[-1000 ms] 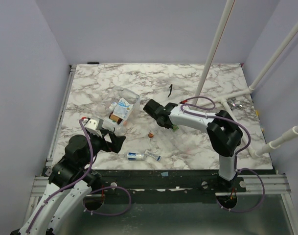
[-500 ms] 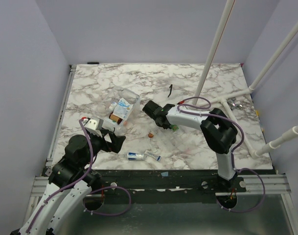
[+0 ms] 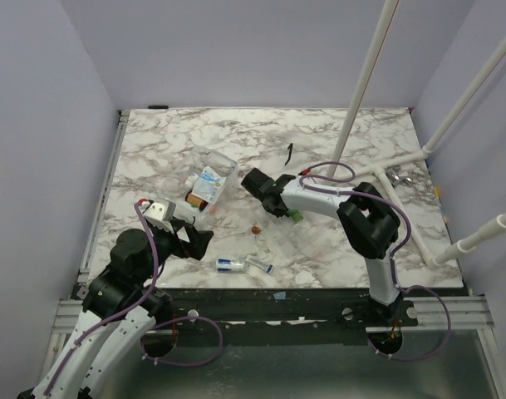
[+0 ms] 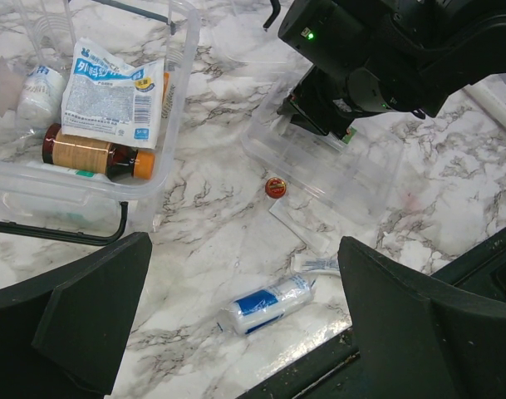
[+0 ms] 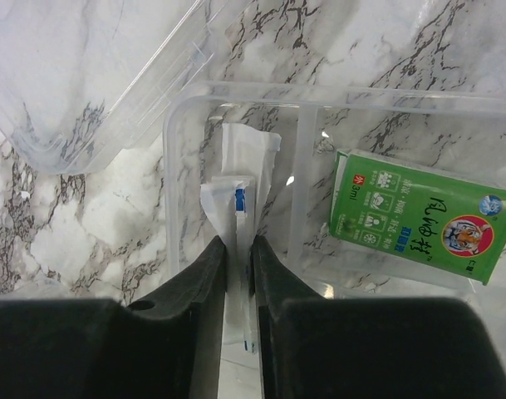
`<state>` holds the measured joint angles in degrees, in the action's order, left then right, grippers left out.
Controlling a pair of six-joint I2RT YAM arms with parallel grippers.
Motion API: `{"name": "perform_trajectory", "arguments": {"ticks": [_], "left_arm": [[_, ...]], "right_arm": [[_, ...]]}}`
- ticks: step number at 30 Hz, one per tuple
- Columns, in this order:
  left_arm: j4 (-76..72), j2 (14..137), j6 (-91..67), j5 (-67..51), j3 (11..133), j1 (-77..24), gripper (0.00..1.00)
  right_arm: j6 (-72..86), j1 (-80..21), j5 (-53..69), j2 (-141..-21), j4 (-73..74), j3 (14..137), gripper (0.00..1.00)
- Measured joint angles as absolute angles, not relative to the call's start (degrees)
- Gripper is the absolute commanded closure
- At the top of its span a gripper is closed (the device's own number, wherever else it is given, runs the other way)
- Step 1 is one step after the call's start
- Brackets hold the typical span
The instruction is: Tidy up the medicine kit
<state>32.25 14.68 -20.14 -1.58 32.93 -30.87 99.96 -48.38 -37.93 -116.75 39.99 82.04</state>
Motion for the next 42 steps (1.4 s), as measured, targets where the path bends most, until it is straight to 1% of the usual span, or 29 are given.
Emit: {"name": "perform_trajectory", "arguments": {"ticks": [3, 8, 24, 27, 30, 35, 42], "left_arm": [[32.2, 14.7, -20.1, -1.6, 32.9, -30.9, 0.02], [32.2, 14.7, -20.1, -1.6, 32.9, -30.9, 0.02], [32.2, 14.7, -20.1, -1.6, 32.9, -30.9, 0.02], [32.2, 14.7, -20.1, -1.6, 32.9, -30.9, 0.02], [32.2, 14.7, -20.1, -1.6, 32.9, -30.9, 0.02], [32.2, 14.7, -20.1, -1.6, 32.9, -30.9, 0.02], [32.2, 15.0, -20.1, -1.6, 32.9, -30.9, 0.02]], "right_arm": [[100.0, -48.3, -37.9, -116.7, 40.1, 82.1, 0.74], [100.0, -48.3, -38.0, -116.7, 40.1, 82.3, 0.7], [98.9, -48.3, -38.8, -116.6, 43.3, 84.4, 0.69], [97.4, -48.3, -39.4, -116.2, 43.6, 84.4, 0.66], [94.1, -48.2, -39.6, -115.2, 43.5, 84.4, 0.61], [85.3, -48.3, -39.5, -111.9, 42.0, 84.1, 0.59], [68.7, -48.2, -36.7, -103.8, 35.5, 77.7, 0.46]]}}
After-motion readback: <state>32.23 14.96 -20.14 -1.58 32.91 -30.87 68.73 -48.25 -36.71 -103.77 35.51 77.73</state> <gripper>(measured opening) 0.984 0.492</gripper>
